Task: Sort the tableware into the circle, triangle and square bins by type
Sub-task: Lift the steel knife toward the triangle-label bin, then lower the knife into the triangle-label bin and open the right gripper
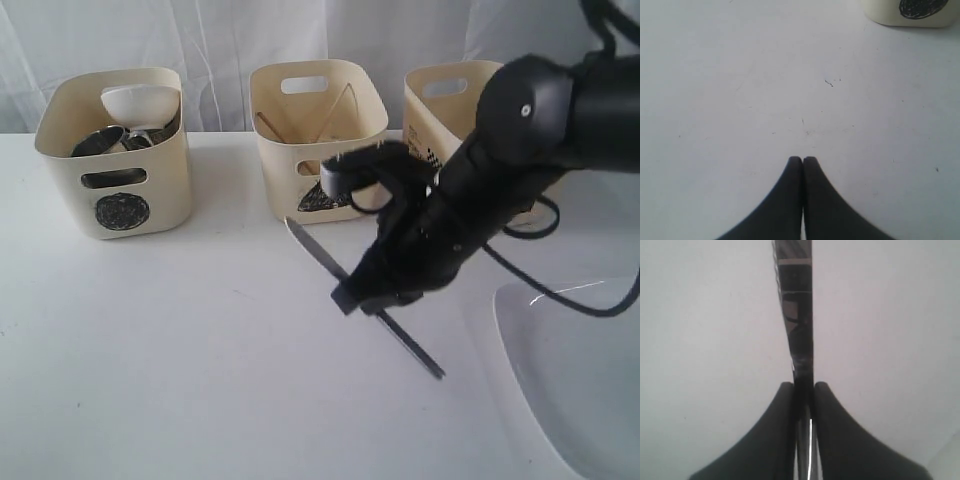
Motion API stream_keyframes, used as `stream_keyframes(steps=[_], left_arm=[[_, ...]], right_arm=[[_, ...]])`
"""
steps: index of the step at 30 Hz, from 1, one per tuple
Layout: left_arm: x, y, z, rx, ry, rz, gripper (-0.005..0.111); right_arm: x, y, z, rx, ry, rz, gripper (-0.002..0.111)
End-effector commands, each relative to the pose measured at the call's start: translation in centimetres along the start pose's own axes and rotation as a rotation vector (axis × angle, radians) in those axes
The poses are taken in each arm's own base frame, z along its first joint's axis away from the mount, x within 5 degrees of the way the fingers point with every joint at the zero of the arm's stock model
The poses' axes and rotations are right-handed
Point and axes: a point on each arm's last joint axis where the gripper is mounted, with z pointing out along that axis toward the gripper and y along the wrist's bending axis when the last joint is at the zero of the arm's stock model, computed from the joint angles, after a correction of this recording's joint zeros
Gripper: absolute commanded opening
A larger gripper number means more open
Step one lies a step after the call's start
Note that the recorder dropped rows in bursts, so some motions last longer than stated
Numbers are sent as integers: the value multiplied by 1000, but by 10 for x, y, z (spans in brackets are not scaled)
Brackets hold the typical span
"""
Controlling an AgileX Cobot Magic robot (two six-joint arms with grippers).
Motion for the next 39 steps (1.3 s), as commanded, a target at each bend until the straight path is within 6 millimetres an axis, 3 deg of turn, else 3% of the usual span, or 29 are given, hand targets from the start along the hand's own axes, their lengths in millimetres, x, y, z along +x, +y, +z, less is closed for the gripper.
stream_keyframes(steps=[1,5,10,19,24,33,36,37,39], left_arm=[[2,0,0,-5,13,-9,0],[2,0,0,-5,13,-9,0],[2,0,0,-5,13,-9,0],[2,0,0,-5,13,-9,0],[2,0,0,-5,13,-9,0],[2,0,0,-5,13,-9,0],[2,0,0,-5,13,-9,0],[2,0,0,-5,13,-9,0],[2,0,0,-5,13,-9,0]], right_arm=[[-36,-5,-39,69,-228,-33,0],[-66,-18,-61,154,-438,-23,0],[-94,-52,-68,230,-576,63,0],[-152,-112,-46,242,-745,207,0],[-178,-135,-16,261,-809,222,0],[-185,-155,29,269,-806,257,2],[-184,-155,31,263,-793,257,14],[-184,-154,30,263,-795,257,23],[-184,-153,27,259,-793,255,27]])
